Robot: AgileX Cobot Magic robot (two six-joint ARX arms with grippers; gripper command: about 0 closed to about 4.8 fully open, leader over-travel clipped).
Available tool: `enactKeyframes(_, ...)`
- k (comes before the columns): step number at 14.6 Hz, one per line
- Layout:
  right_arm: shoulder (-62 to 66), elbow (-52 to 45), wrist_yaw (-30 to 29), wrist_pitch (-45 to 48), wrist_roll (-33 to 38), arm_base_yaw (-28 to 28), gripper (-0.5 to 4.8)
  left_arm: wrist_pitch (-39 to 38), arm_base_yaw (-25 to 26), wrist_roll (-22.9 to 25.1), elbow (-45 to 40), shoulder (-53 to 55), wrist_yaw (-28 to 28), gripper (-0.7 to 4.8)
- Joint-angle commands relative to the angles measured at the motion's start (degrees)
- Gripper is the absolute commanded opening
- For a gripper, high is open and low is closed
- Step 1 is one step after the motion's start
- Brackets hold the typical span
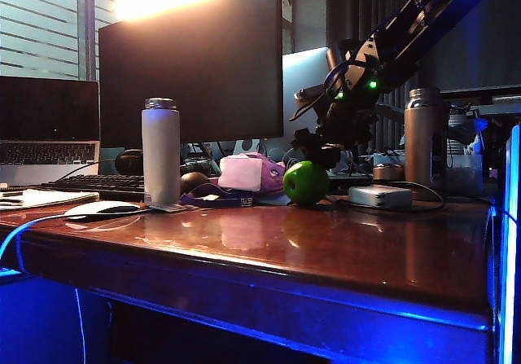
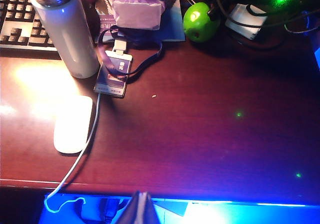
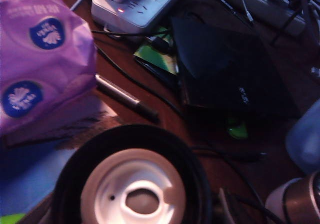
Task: Stack the black thermos bottle cap from the table onto the green apple.
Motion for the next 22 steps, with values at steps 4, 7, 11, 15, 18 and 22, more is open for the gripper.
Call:
enactKeyframes(4,-0.3,0.2,-6.5,-7.0,0.0,0.9,2.96,1.1,0.0,0.0,0.3,-0.2,0.3,-0.04)
enactKeyframes(7,-1.4,0.2,-8.6,-8.0,0.0,2.5,2.96,1.1,0.0,0.0,0.3,-0.2,0.3,-0.04)
enactKeyframes(11,-5.0,0.3,-8.3,-8.3,-0.3,3.8,2.96,1.1,0.0,0.0,0.3,-0.2,0.3,-0.04)
enactKeyframes(15,-8.5,0.3,-7.3,-8.0,-0.4,3.8,2.96,0.9,0.0,-0.4,0.3,-0.2,0.3,-0.04)
enactKeyframes(18,-10.7,0.3,-7.8,-11.5,-0.4,3.9,2.96,0.9,0.0,-0.4,0.3,-0.2,1.8,-0.04)
enactKeyframes(22,-12.0,0.3,-14.2,-19.4,-0.5,3.8,2.96,1.2,0.0,-0.4,0.3,-0.2,1.8,-0.04)
